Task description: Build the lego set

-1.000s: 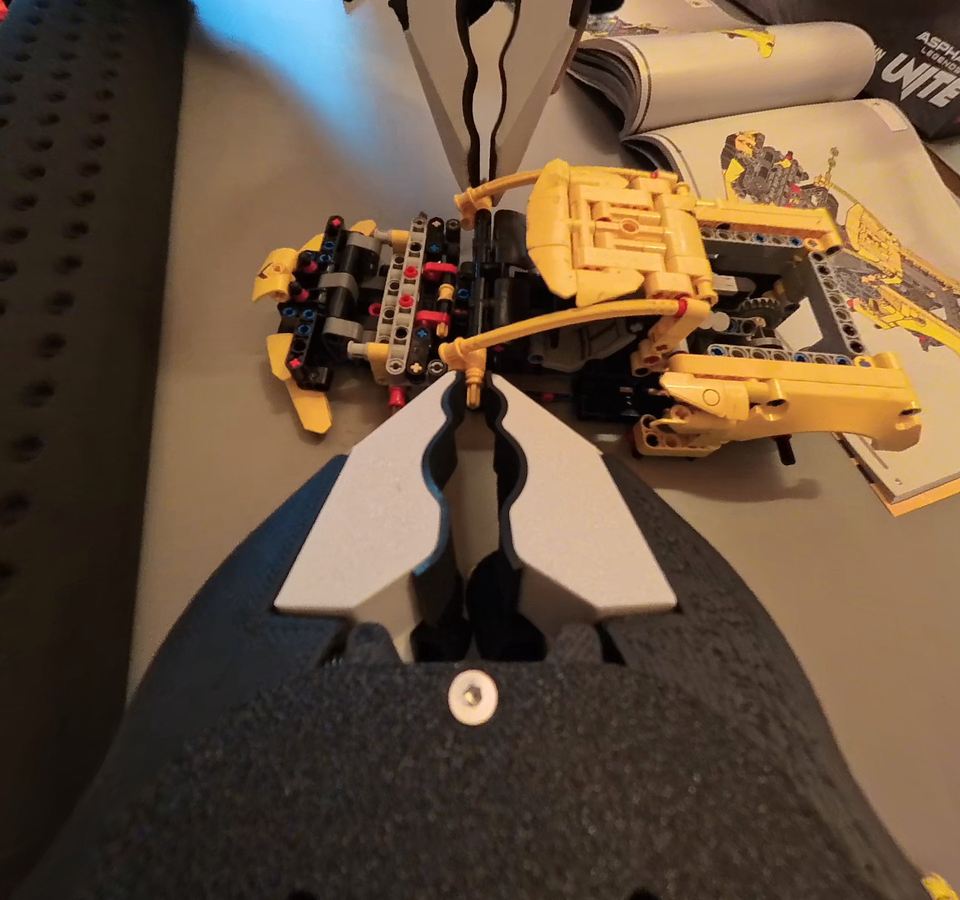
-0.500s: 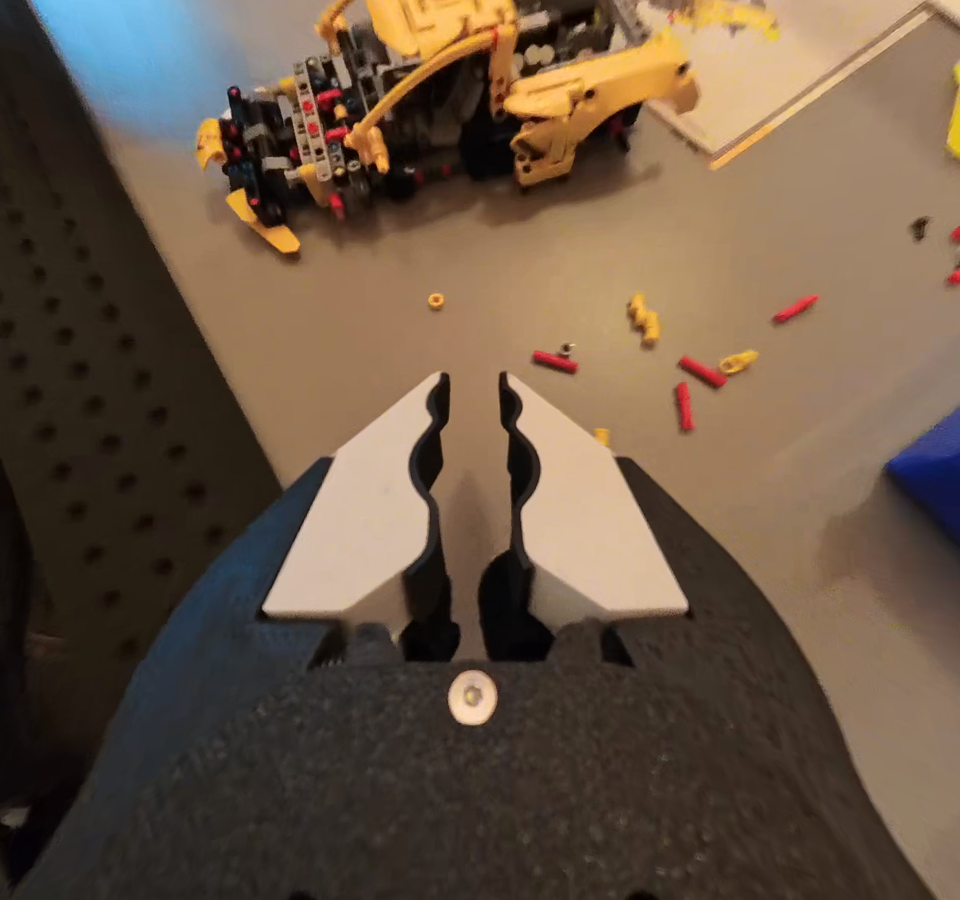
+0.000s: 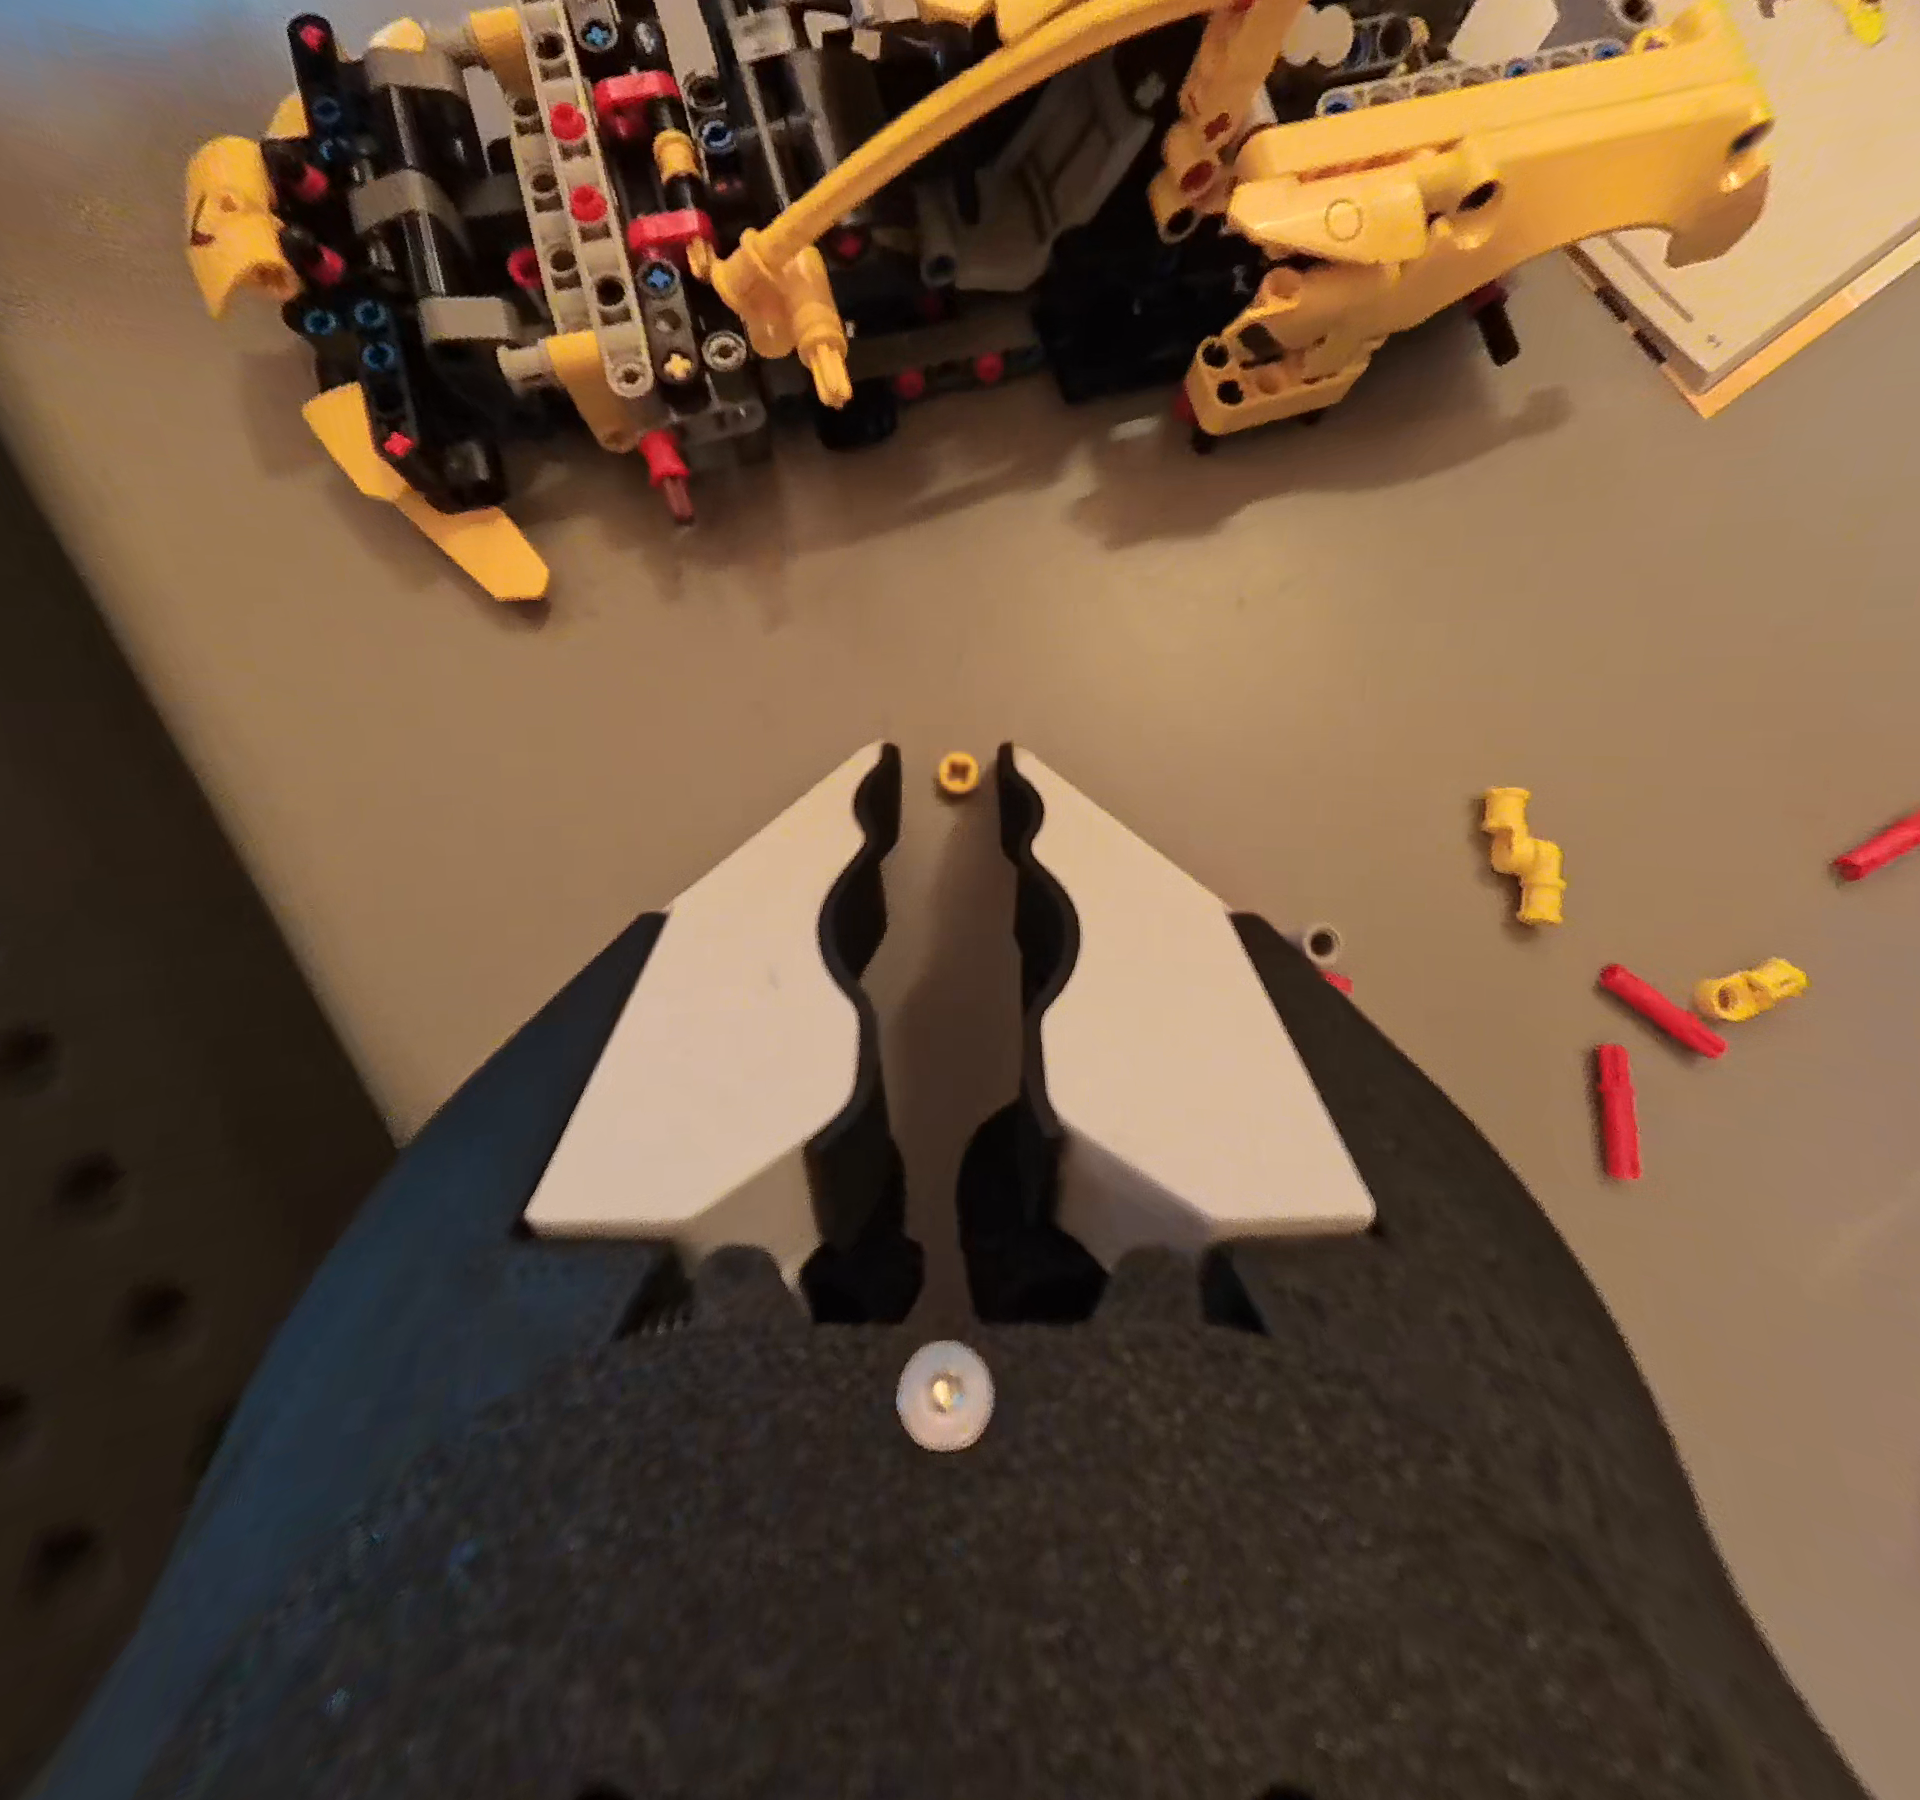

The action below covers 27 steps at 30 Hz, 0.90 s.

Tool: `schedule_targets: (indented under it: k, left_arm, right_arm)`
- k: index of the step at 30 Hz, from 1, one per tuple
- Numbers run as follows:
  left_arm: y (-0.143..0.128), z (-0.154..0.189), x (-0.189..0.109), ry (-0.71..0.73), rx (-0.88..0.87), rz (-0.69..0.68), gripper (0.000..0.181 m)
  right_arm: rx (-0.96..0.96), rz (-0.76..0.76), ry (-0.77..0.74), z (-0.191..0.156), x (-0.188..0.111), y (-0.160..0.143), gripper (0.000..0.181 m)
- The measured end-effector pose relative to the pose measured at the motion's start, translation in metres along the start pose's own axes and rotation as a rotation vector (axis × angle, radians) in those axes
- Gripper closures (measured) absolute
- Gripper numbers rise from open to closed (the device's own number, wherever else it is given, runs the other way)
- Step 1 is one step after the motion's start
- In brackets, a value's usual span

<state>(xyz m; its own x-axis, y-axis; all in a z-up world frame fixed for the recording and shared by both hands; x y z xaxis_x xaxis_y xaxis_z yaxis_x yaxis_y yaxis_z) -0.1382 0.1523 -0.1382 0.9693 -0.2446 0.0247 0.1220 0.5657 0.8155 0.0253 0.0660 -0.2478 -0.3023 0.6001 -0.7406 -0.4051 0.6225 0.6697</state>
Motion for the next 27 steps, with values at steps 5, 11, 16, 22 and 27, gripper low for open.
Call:
schedule_targets:
  k: [5, 11, 16, 22, 27]
  left_arm:
    - [0.001, 0.032, -0.002, -0.331, -0.23, 0.02, 0.156]
    - [-0.002, 0.024, 0.0, -0.262, -0.19, 0.019, 0.148]
    - [0.0, 0.017, 0.0, -0.231, -0.196, 0.031, 0.148]
    - [-0.001, 0.003, 0.0, -0.152, -0.203, 0.041, 0.148]
    - [-0.012, 0.001, 0.007, -0.094, -0.221, -0.03, 0.148]
  right_arm:
    - [-0.037, -0.004, -0.048, 0.002, 0.0, 0.0, 0.175]
    - [-0.043, 0.04, -0.042, -0.003, -0.011, 0.006, 0.165]
    - [-0.026, 0.008, -0.028, -0.003, -0.009, -0.003, 0.166]
    - [-0.03, 0.013, -0.015, -0.008, -0.002, -0.001, 0.17]
    - [-0.047, 0.027, -0.003, -0.012, -0.002, 0.005, 0.175]
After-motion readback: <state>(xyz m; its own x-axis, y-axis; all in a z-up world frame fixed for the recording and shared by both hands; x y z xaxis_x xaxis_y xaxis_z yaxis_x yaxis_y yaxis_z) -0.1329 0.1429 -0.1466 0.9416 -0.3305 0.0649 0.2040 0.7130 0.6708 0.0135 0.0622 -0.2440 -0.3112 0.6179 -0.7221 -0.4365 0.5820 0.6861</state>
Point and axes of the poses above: each gripper's, where its closed fingertips meet, x out along the fingers, y out of its top, z = x × y across the jaws, the point moved 2 cm from there along -x, back along the fingers, and after that the axes turned 1 degree about z, right-handed, at the moved point
